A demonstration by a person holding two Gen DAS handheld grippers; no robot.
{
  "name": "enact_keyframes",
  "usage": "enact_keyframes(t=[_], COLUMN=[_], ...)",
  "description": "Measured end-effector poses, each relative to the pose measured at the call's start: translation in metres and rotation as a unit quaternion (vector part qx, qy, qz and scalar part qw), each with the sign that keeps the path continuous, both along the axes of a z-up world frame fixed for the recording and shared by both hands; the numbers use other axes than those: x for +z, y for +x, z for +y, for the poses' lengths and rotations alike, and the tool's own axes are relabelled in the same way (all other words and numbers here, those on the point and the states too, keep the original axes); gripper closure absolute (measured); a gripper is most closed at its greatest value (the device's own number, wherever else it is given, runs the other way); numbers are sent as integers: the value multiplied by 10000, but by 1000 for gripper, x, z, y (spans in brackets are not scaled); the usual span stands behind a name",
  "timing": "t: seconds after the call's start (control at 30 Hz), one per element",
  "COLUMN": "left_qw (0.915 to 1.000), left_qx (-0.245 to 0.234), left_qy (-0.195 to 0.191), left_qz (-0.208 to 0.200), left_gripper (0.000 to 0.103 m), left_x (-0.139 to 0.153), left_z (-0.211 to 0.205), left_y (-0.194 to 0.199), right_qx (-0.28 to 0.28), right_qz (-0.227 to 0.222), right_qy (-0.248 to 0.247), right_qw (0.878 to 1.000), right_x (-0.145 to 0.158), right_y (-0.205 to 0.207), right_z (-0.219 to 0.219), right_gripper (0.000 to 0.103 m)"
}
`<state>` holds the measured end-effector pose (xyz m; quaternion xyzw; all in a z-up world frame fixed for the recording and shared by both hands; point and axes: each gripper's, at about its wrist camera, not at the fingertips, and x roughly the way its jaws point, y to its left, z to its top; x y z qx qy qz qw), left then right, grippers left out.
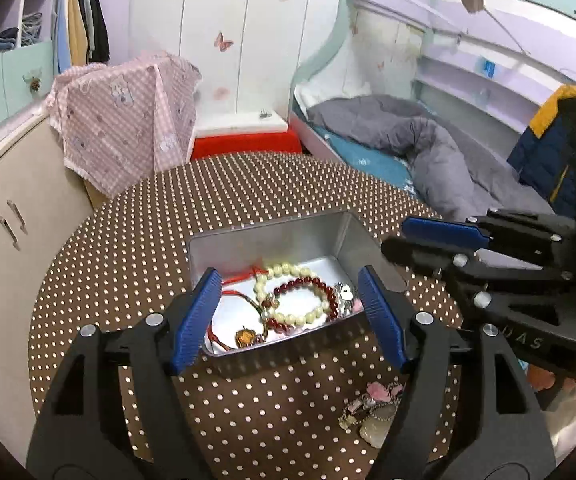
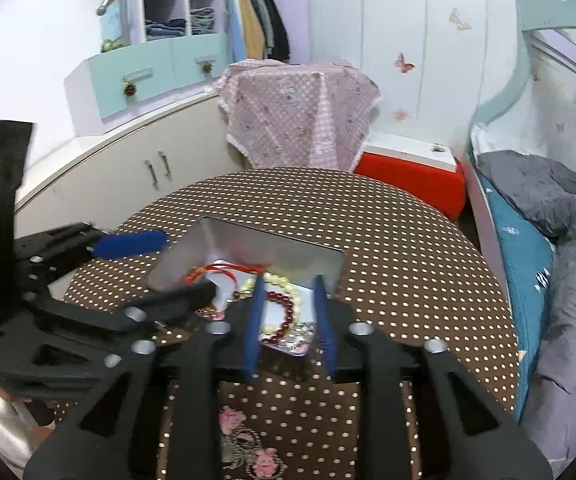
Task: Organize jewelry
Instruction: 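Open both tools to drop the pink charms into the box, then withdraw both tools toward the remaining pendants on the table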
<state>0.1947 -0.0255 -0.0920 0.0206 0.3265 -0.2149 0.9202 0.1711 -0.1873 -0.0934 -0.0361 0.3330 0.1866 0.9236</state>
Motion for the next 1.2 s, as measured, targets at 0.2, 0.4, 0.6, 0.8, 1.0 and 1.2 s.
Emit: enact_keyframes(t=[0.2, 0.4, 0.6, 0.8, 1.0, 1.2], left_qw=[9999, 9997, 9995, 9989, 9979, 9958], left_qx=[144, 202, 276, 385, 479, 629], left_qy=[-10, -40, -51, -58, -2, -22], left_qz=[56, 132, 123, 274, 430, 662], left_gripper=[33, 33, 23, 16, 14, 14], left_x=[0, -3, -1, -6, -17, -33], left_z=[4, 6, 7, 10, 15, 21], left_y=[2, -1, -10, -20, -35, -46], right_qx=[-325, -392, -473, -571, -612, -371], right_qz=[22, 46, 43, 91, 356, 840], right_qy=[82, 91, 96, 101, 62, 74], right_qw=[9994, 9992, 9988, 9983, 9975, 9957], right_x=[0, 0, 1, -1, -16, -41], right_y=[0, -2, -11, -24, -37, -48], right_z=[-15, -19, -24, -31, -34, -24], right_gripper=[39, 32, 26, 21, 11, 10])
